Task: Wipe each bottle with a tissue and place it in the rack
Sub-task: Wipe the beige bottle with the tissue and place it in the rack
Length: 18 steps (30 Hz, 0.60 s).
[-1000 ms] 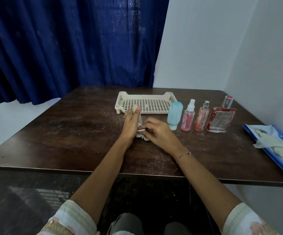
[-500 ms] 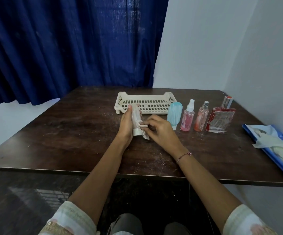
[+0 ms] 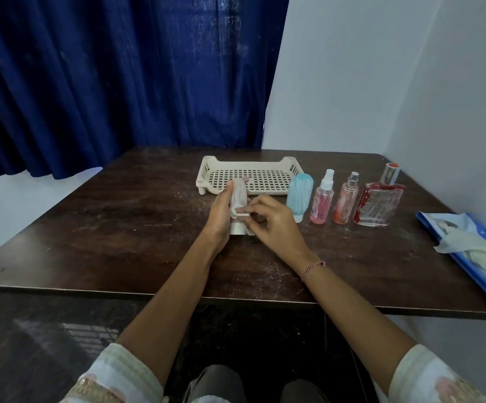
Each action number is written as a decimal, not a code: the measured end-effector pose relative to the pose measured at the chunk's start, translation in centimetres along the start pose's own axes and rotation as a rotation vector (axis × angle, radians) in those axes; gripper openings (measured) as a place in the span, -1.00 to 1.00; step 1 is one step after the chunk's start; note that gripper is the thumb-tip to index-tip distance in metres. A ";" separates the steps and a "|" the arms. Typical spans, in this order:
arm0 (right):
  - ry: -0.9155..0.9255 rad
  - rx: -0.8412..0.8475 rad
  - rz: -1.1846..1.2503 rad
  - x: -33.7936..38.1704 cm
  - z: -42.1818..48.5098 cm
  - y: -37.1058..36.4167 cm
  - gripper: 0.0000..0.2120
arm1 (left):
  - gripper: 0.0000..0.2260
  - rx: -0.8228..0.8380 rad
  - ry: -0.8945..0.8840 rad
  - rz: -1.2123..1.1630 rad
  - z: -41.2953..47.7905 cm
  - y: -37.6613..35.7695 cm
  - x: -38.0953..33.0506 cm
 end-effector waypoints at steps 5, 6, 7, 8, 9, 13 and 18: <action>0.057 0.085 -0.022 0.3 -0.1 -0.2 -0.84 | -0.63 0.022 0.025 -0.013 -0.1 0.0 0.0; 0.052 0.060 -0.031 0.2 0.0 -0.1 -0.83 | -0.63 0.030 0.028 -0.012 -0.1 -0.1 -0.1; 0.040 0.020 -0.042 0.0 0.1 0.1 -0.82 | -0.62 0.044 0.039 -0.011 -0.1 -0.2 -0.1; 0.022 -0.027 -0.052 -0.3 0.2 0.3 -0.82 | -0.61 0.064 0.055 -0.011 -0.2 -0.4 -0.1; 0.000 -0.070 -0.059 -0.5 0.4 0.6 -0.82 | -0.60 0.081 0.070 -0.008 -0.2 -0.5 0.0; -0.025 -0.095 -0.058 -0.5 0.3 0.7 -0.83 | -0.58 0.109 0.081 0.012 -0.5 -0.5 0.0; 0.078 0.054 -0.040 0.4 -0.4 0.0 -0.84 | -0.59 0.108 0.047 0.093 -0.6 -0.4 0.0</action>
Point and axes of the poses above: each hand's wrist, its own z-axis towards the middle knuckle, its own y-axis out of the back of the hand, x = y × z, the point moved 3 cm from there along z, towards the middle knuckle, and after that the axes turned 8 degrees about -x, right-handed, at the moved point
